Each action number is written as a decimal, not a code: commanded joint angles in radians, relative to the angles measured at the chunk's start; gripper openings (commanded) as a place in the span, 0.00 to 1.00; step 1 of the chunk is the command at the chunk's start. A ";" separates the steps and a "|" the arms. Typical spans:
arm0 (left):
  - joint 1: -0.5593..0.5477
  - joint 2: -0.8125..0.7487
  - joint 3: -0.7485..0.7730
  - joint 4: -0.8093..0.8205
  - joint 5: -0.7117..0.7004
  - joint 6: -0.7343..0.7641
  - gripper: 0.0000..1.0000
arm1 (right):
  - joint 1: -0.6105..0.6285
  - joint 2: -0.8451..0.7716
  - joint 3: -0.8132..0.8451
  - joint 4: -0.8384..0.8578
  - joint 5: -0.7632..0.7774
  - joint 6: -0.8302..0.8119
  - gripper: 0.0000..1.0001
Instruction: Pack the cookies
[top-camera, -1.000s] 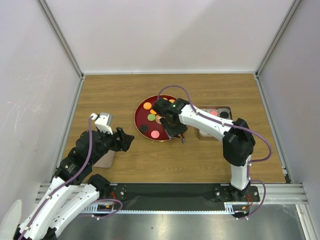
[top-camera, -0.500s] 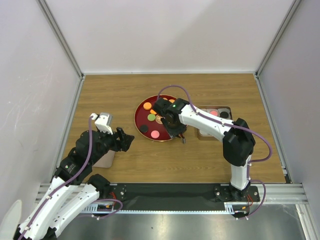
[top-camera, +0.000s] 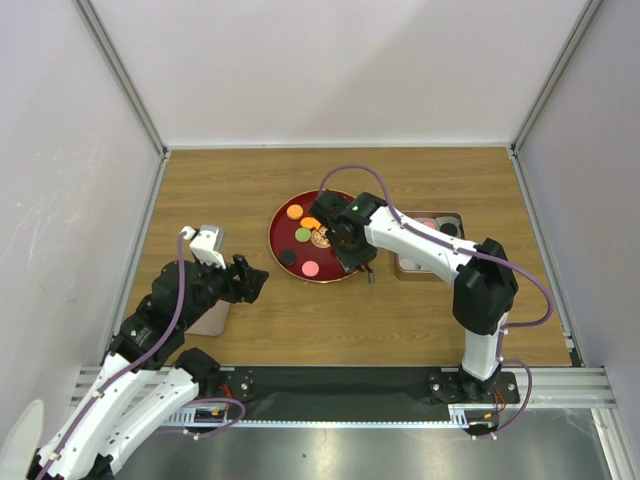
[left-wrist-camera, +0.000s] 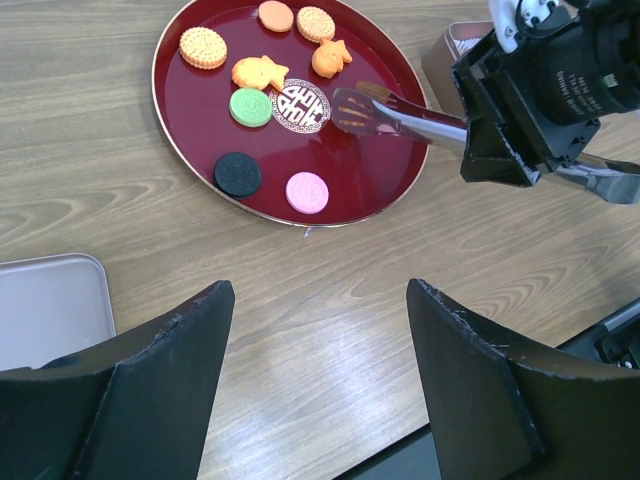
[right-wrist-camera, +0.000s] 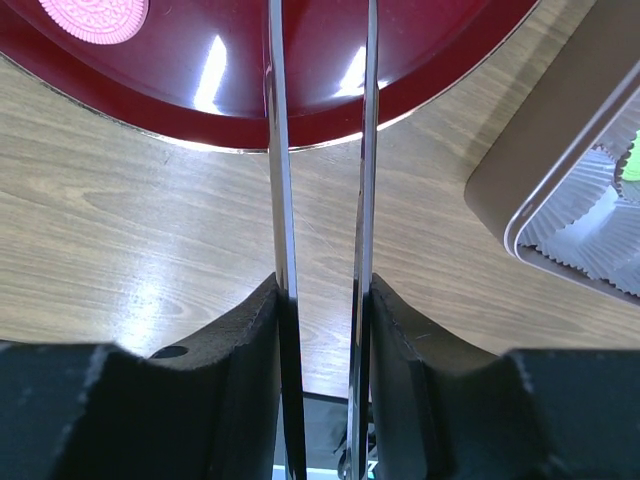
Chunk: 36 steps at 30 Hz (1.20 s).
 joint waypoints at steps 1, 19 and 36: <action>-0.007 0.005 0.007 0.025 -0.009 0.011 0.76 | -0.003 -0.059 0.037 -0.004 0.027 0.012 0.35; -0.007 0.007 0.005 0.024 -0.005 0.011 0.76 | -0.127 -0.424 -0.188 -0.052 0.046 0.087 0.36; -0.005 0.019 0.005 0.025 0.008 0.012 0.76 | -0.235 -0.693 -0.469 -0.082 0.012 0.139 0.37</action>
